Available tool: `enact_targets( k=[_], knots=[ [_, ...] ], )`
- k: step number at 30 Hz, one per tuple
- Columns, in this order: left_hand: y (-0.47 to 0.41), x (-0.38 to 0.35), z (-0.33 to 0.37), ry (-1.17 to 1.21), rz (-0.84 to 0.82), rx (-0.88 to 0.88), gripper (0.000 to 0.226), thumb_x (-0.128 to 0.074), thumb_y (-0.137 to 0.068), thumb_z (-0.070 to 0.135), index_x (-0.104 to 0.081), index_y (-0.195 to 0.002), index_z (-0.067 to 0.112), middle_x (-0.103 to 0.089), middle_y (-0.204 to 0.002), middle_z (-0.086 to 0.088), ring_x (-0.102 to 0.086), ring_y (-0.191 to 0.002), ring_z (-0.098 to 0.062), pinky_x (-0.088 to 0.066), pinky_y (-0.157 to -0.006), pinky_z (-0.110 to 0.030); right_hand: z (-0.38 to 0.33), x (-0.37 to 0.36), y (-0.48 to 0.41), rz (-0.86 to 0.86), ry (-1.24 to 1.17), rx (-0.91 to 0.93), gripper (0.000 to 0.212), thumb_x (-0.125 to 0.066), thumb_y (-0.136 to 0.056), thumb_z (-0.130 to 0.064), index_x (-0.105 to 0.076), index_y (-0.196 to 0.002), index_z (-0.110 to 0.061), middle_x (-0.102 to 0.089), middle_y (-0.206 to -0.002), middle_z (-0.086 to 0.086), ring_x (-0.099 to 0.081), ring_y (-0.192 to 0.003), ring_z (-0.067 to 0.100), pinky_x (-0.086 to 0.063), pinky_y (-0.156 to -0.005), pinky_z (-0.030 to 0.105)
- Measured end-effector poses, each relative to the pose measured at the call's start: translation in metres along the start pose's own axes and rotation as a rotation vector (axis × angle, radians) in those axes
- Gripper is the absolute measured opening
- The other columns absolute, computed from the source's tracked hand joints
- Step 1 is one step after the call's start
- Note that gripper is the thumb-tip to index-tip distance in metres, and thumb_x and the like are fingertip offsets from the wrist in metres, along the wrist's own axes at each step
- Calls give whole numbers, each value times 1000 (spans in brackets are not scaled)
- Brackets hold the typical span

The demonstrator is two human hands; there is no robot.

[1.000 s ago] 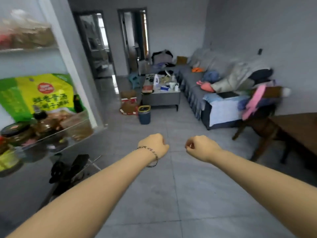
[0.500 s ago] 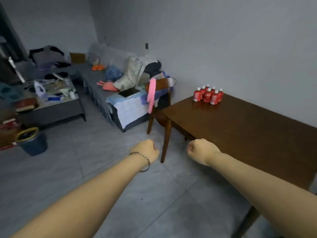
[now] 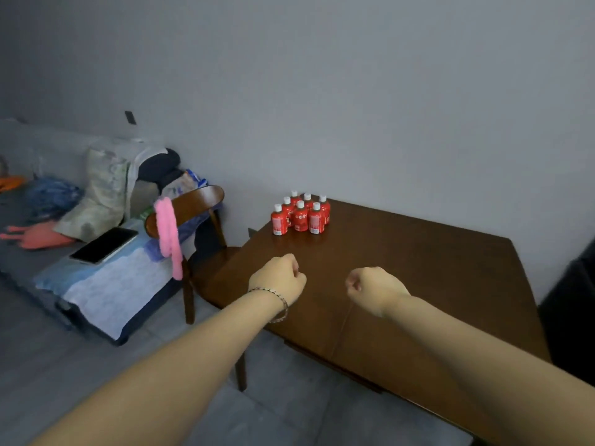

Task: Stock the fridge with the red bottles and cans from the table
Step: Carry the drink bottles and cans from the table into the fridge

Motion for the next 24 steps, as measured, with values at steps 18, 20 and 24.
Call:
enact_targets(
  k=[18, 20, 24],
  knots=[
    [-360, -63, -50, -1, 43, 118, 35, -53, -92, 27, -46, -126, 23, -44, -130, -2, -53, -111, -18, -51, -87, -30, 67, -18, -364, 30, -194, -213, 36, -53, -92, -32, -56, -126, -20, -49, -125, 1, -55, -107, 17, -52, -86, 31],
    [-392, -70, -66, -16, 33, 135, 37, -55, -91, 26, -45, -127, 21, -44, -131, -4, -51, -115, -20, -49, -90, -32, 64, -25, -395, 45, -201, -241, 41, -54, -91, -37, -53, -129, -21, -45, -129, 1, -49, -116, 18, -51, -89, 33],
    [-466, -91, -100, -75, 5, 104, 52, -58, -89, 29, -35, -136, 19, -38, -137, -7, -43, -126, -23, -46, -97, -36, 58, -44, -465, 98, -110, -220, 52, -56, -87, -46, -46, -133, -25, -35, -138, 1, -32, -129, 21, -42, -100, 36]
  ],
)
Point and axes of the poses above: each hand's wrist, its own y-axis away from the middle knuckle, its own x-axis out of the back of the hand, z = x × y, the point moved 2 cm from there along -y, towards the middle knuckle
